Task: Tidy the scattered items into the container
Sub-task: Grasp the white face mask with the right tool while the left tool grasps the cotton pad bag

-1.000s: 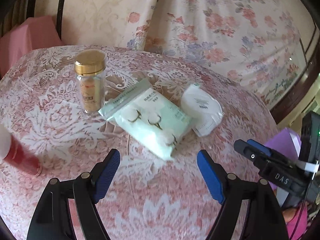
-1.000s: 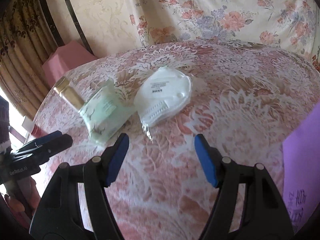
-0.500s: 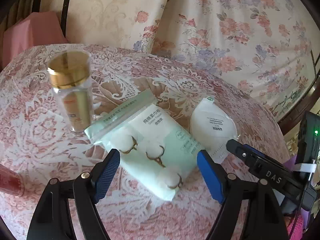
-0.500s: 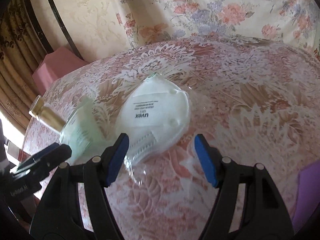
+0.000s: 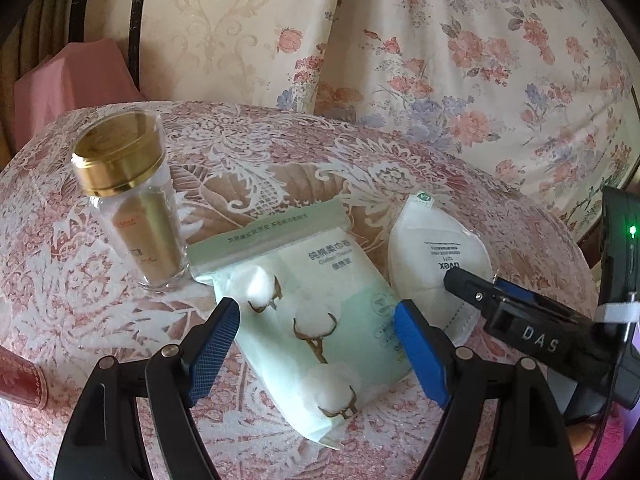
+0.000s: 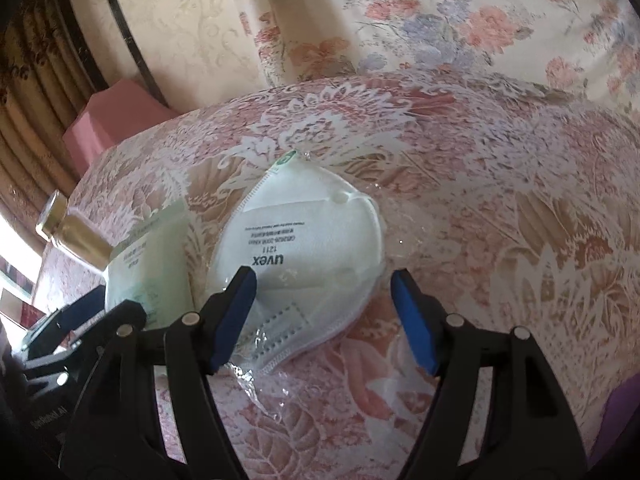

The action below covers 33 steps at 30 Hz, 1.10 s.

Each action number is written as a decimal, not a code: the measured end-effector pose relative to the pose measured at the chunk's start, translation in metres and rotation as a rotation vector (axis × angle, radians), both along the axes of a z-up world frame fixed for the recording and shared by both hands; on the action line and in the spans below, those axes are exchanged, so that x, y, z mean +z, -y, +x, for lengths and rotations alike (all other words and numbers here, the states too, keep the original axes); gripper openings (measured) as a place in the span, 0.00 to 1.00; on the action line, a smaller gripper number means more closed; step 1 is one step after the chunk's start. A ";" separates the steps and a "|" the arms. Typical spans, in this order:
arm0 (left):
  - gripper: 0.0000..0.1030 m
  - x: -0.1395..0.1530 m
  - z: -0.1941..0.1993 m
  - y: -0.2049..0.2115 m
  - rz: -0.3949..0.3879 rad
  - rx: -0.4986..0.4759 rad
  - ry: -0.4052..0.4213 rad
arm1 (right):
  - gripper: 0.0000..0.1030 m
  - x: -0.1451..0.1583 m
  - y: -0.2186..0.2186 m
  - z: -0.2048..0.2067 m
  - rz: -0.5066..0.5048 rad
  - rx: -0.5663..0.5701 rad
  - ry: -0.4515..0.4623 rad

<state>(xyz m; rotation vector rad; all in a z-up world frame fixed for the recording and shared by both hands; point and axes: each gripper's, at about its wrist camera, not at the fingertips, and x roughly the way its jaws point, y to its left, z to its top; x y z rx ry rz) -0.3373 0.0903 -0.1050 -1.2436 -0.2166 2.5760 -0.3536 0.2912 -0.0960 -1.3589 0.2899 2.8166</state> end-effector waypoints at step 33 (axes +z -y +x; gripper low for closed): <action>0.79 -0.018 -0.003 0.017 0.205 -0.008 0.109 | 0.48 -0.001 0.010 0.001 0.057 0.030 -0.053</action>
